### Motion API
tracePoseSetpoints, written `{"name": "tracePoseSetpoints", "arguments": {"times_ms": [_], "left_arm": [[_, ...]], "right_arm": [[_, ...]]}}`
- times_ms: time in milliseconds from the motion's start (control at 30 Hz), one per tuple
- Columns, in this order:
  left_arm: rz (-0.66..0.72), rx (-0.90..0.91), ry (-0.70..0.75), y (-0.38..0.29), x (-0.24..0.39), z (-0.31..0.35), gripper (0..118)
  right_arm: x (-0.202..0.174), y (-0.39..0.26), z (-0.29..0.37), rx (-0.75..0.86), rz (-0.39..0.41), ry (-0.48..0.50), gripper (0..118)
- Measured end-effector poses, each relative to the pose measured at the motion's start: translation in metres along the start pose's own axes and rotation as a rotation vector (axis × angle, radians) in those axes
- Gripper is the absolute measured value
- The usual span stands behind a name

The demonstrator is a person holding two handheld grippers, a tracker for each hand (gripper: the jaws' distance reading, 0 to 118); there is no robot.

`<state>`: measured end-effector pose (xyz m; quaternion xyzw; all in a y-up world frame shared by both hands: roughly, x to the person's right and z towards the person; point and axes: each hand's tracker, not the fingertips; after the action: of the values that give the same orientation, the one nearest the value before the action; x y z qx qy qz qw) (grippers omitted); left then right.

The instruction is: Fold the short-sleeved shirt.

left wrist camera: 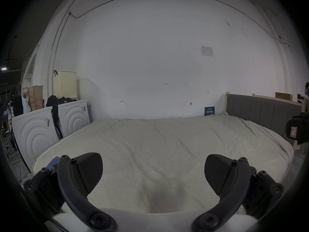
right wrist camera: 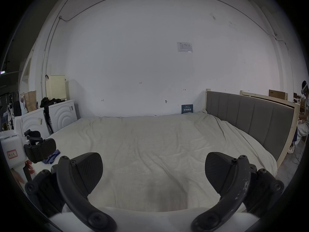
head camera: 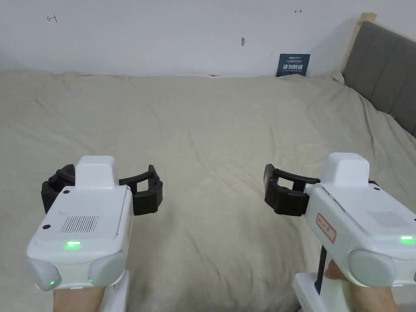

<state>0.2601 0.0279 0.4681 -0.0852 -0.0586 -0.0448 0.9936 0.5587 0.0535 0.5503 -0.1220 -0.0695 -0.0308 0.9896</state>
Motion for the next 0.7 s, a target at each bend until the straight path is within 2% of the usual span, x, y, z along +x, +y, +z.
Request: {"name": "tracePoseSetpoints", "arguments": {"times_ms": [700], "left_arm": [[-0.016,0.001,0.006,-0.0002,0.0017,0.0019,118]], "right_arm": [[-0.0012,0.0015,0.0022,0.001,0.000,0.006,118]]}}
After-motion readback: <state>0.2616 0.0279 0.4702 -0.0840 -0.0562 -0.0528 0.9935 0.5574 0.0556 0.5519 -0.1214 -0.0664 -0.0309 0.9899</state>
